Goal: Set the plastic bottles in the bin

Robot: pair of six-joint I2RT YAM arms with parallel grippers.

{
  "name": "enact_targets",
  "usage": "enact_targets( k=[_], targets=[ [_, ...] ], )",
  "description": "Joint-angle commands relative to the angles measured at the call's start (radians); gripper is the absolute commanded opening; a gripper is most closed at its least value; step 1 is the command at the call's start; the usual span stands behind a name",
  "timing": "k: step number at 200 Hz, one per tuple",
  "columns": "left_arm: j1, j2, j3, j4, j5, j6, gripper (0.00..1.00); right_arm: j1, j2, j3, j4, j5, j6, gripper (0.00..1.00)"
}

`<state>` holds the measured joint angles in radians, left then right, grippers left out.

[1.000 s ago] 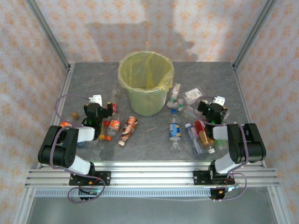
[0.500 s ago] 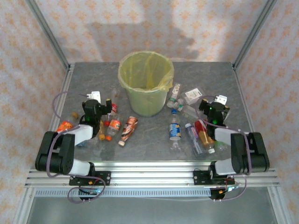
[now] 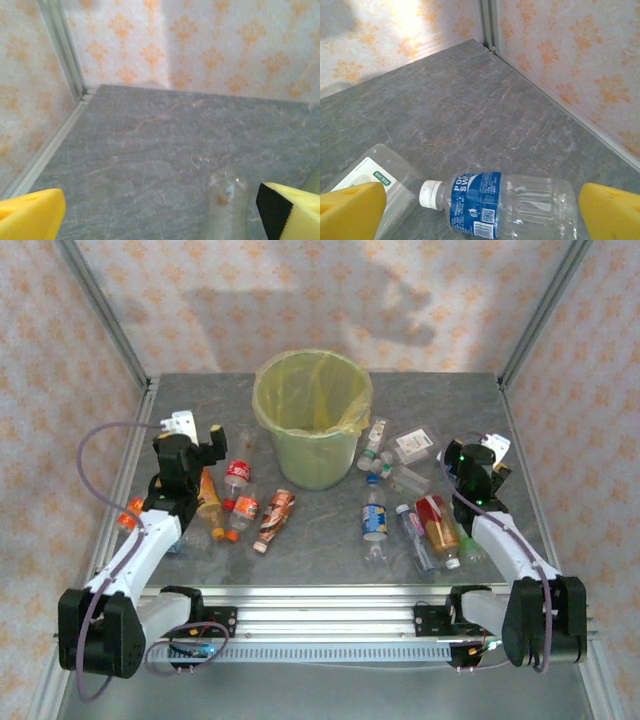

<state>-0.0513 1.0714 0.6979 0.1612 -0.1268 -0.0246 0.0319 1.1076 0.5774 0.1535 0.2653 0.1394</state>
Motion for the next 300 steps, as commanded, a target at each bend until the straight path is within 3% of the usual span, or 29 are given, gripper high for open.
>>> enact_targets(
  k=[1, 47, 65, 91, 127, 185, 219, 241, 300],
  targets=[
    [0.003, -0.023, 0.106, -0.27, -0.119, -0.046, 1.0, -0.003, -0.038, 0.044, -0.193, 0.056, 0.067, 0.99],
    [0.005, 0.105, 0.439, -0.738, -0.308, -0.1, 1.0, -0.003, -0.09, 0.084, -0.34, 0.087, 0.109, 0.99],
    [0.007, 0.18, 0.549, -0.894, -0.429, -0.222, 1.0, -0.002, -0.095, 0.104, -0.39, 0.094, 0.124, 0.99],
    [0.015, 0.25, 0.614, -1.032, -0.502, -0.331, 1.0, -0.003, -0.091, 0.133, -0.446, 0.086, 0.141, 0.99],
    [0.057, 0.343, 0.654, -1.147, -0.458, -0.319, 1.0, -0.003, -0.086, 0.178, -0.53, 0.103, 0.159, 0.99],
    [0.178, 0.551, 0.778, -1.44, -0.337, -0.005, 1.0, -0.002, -0.098, 0.221, -0.59, 0.106, 0.169, 0.99],
    [0.335, 0.565, 0.787, -1.43, -0.136, 0.081, 1.0, -0.003, -0.099, 0.266, -0.631, 0.11, 0.154, 0.99],
    [0.368, 0.583, 0.779, -1.429, -0.037, 0.128, 1.0, -0.003, -0.107, 0.276, -0.646, 0.12, 0.154, 0.99],
    [0.444, 0.715, 0.788, -1.438, 0.012, 0.178, 1.0, -0.003, -0.109, 0.309, -0.684, 0.14, 0.146, 0.99]
  ],
)
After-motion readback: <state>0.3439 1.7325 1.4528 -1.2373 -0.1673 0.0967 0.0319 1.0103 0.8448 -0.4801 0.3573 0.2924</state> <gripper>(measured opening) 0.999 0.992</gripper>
